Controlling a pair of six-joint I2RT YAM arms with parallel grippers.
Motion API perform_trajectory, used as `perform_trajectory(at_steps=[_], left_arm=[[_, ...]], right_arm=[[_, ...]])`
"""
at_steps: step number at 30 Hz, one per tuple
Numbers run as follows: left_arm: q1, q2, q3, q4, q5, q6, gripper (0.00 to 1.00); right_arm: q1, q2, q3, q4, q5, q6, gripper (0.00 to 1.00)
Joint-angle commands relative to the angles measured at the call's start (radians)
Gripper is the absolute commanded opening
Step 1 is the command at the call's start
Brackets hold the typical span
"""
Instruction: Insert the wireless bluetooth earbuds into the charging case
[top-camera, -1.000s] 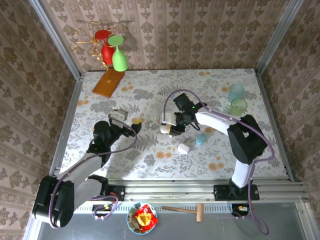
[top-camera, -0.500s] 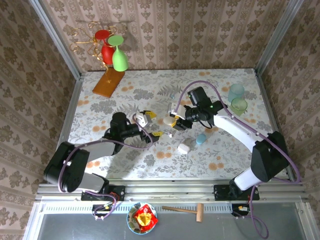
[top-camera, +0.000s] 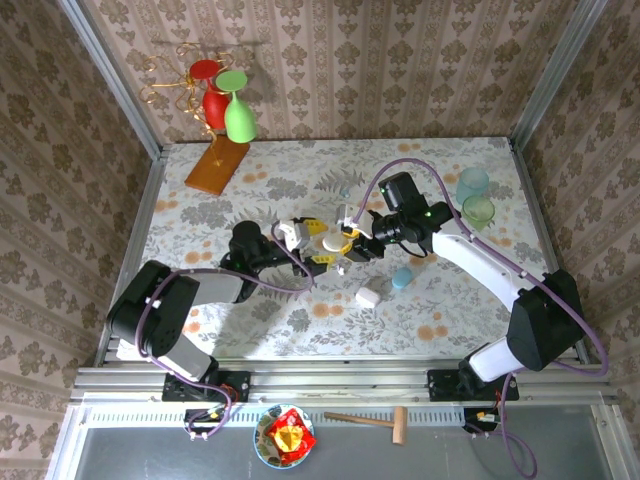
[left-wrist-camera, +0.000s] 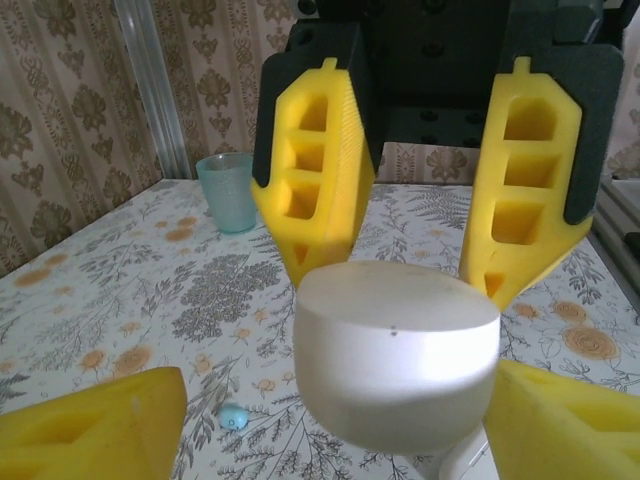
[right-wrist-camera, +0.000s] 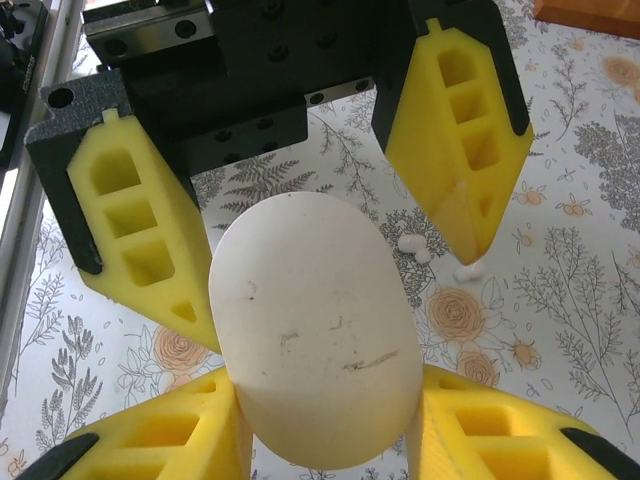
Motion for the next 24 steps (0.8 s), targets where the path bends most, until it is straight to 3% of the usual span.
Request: perform_trajectory(at_steps=[1, 9, 18, 24], left_arm=[[-0.011, -0.018, 0.026, -0.024, 0.040, 0.007, 0.73], [-0.027, -0.045, 0.048, -0.121, 0.041, 0.037, 0.59], [-0.033, -0.066, 0.048, -0.136, 0.039, 0.041, 0.51], [-0.034, -0.069, 0.049, -0.138, 0.043, 0.042, 0.38]], right_arm=[[0.003, -0.031, -0.004, -0.025, -0.038, 0.018, 0.39], [0.006, -0.032, -0.006, -0.028, -0.032, 0.016, 0.38], [0.007, -0.030, -0.006, -0.037, -0.026, 0.012, 0.38], [0.007, -0.034, -0.010, -0.033, -0.031, 0.015, 0.38]])
